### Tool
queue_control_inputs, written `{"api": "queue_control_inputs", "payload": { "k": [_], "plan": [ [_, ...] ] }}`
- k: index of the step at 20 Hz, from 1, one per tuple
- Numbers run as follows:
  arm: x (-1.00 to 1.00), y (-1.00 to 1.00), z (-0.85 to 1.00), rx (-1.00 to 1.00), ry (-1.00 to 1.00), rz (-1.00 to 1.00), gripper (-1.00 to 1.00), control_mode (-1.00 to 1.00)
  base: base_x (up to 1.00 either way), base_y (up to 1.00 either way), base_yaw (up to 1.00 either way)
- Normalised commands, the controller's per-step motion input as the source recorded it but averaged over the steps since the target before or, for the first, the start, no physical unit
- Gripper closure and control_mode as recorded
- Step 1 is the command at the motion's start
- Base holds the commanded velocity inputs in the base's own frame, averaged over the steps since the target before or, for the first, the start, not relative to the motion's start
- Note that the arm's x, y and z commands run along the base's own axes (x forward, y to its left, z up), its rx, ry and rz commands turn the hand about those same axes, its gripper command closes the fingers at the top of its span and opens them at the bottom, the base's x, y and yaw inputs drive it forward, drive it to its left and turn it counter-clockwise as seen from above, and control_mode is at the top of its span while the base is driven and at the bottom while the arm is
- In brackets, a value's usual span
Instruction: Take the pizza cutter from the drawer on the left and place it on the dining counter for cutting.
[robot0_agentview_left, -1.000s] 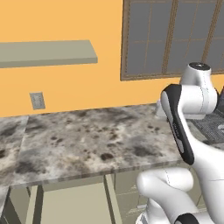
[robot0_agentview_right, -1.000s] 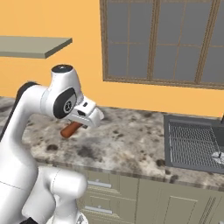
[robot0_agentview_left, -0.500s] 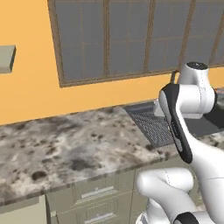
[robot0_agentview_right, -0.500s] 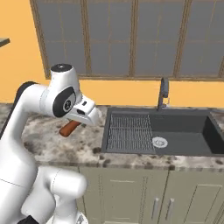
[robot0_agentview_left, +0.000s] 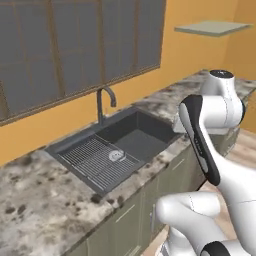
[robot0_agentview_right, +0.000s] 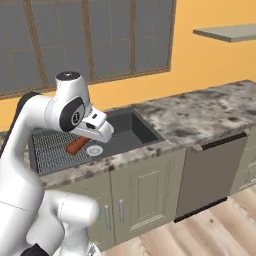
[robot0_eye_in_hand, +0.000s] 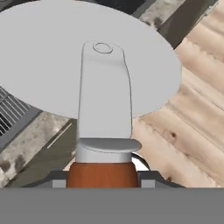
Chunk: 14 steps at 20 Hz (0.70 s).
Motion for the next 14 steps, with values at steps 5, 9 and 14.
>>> {"api": "queue_control_inputs", "payload": {
  "k": [5, 9, 14],
  "plan": [
    [0.0, 0.0, 0.0, 0.0, 0.0, 0.0, 1.0, 1.0, -0.01, -0.61, -0.78],
    [0.0, 0.0, 0.0, 0.0, 0.0, 0.0, 1.0, 1.0, 0.0, -0.44, -0.83],
    [0.0, 0.0, 0.0, 0.0, 0.0, 0.0, 1.0, 1.0, 0.0, -0.37, -0.87]
  ]
}}
